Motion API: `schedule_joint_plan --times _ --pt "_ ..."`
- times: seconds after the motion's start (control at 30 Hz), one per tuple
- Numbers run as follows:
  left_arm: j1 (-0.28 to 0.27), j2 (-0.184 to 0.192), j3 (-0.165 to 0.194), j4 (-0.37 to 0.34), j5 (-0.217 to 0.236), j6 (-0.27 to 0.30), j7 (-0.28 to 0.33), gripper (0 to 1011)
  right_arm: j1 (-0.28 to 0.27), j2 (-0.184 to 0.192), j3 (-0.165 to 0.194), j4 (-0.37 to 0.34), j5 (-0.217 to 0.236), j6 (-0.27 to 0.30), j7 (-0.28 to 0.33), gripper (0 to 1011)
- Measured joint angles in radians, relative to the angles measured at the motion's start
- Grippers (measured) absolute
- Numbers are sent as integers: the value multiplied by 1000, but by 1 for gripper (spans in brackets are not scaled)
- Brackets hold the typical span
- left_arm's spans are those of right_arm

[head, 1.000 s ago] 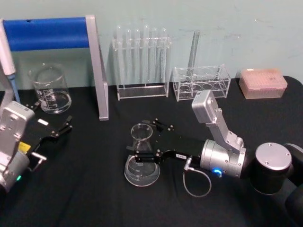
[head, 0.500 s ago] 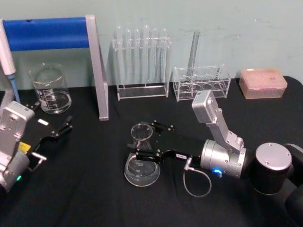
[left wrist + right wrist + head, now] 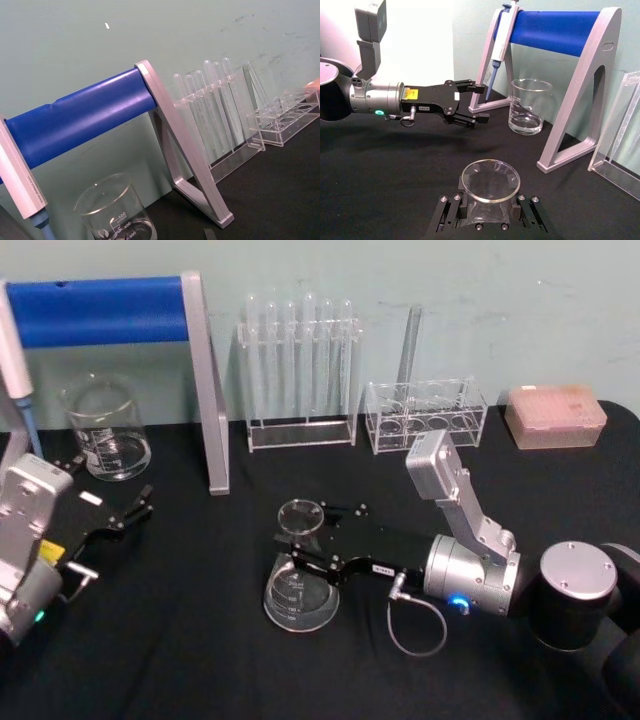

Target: Grasp the erlenmeyer flask with one hand, shake it three times, then place it back.

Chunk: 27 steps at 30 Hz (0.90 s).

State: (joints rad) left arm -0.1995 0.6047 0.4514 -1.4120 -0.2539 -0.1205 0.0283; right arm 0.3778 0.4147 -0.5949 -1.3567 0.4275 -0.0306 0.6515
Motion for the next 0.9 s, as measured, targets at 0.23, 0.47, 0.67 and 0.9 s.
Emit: schedule_joint_plan --times 0.23,0.47,0.67,0.9 --pt "0 0 0 0 0 0 0 1001 -2 -1 5 -3 1 1 -5 456" --pt "0 0 0 0 0 0 0 1001 -15 -5 33 -46 6 12 -59 456" --pt "0 0 0 0 0 0 0 1001 -28 -7 63 -113 4 36 -118 456" --pt "0 0 0 0 0 0 0 1001 -55 -24 103 -194 -33 82 -239 456"
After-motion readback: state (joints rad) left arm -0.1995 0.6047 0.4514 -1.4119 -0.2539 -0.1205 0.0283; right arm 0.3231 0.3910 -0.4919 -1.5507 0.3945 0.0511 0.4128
